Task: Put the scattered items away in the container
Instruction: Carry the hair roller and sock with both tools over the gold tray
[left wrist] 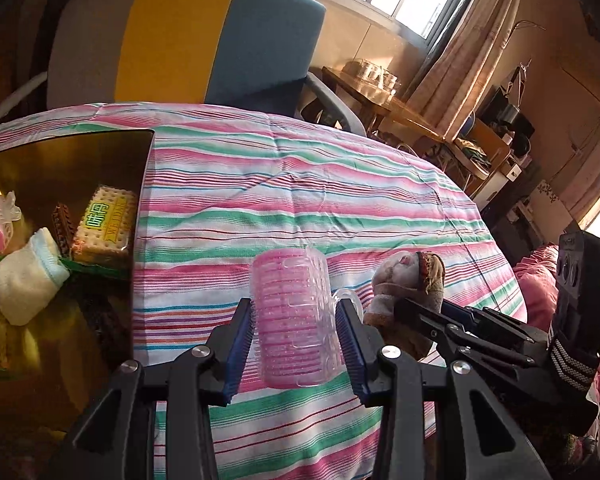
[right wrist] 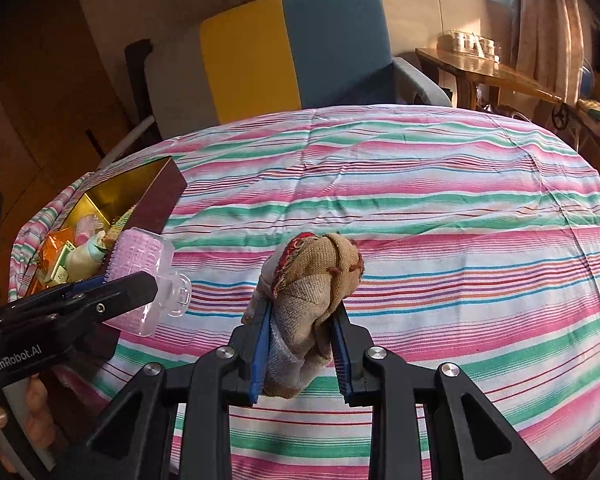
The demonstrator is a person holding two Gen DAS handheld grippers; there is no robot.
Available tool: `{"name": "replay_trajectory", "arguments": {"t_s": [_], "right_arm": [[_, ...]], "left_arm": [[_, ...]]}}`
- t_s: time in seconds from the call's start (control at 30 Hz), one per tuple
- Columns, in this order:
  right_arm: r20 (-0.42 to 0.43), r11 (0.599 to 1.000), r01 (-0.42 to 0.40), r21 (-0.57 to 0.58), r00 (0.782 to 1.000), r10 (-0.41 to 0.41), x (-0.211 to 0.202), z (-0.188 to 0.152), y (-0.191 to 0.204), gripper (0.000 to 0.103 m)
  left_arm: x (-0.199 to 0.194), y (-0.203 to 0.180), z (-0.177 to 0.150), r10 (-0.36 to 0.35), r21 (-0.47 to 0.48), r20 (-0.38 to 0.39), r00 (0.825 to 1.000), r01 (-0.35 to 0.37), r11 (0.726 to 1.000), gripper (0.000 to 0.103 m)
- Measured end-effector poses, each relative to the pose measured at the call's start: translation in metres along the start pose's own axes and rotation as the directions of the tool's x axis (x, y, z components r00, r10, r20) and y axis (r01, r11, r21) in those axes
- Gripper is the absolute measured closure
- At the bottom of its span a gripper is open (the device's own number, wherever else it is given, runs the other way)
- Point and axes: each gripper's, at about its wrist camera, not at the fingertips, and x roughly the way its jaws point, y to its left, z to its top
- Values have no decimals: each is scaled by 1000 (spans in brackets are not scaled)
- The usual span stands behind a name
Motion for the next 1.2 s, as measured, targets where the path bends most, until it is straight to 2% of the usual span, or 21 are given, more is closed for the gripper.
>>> {"name": "replay_trajectory", "arguments": {"t_s": [0.17, 0.33, 0.47, 0.77, 0.93, 1.03, 1.2], "right_arm": [[17, 997, -49, -57, 999, 50, -2, 10, 30, 75], [30, 987, -102, -128, 994, 107, 1, 23, 67, 75], [32, 973, -154, -172, 986, 162, 6, 35, 99, 75], [11, 932, -237, -276, 968, 249, 23, 51, 170, 75], [-24, 913, -277, -299, 959, 282, 41, 59, 200, 75], [-50, 905, -290, -312, 956, 289, 54, 62, 217, 75], [-87, 901, -292, -322, 956, 279, 76, 65, 234, 75]], "left_arm": [[-23, 16, 3, 61, -17, 50, 997, -60, 998, 61], [-48, 42, 7, 145, -56, 97, 985, -140, 989, 61], [-67, 66, 9, 230, -89, 127, 965, -220, 972, 61], [-91, 129, 10, 408, -158, 142, 902, -386, 909, 61], [-98, 158, 13, 454, -194, 134, 881, -426, 884, 61], [-96, 167, 18, 478, -183, 130, 869, -453, 872, 61], [-86, 176, 22, 487, -172, 110, 866, -466, 868, 61]]}}
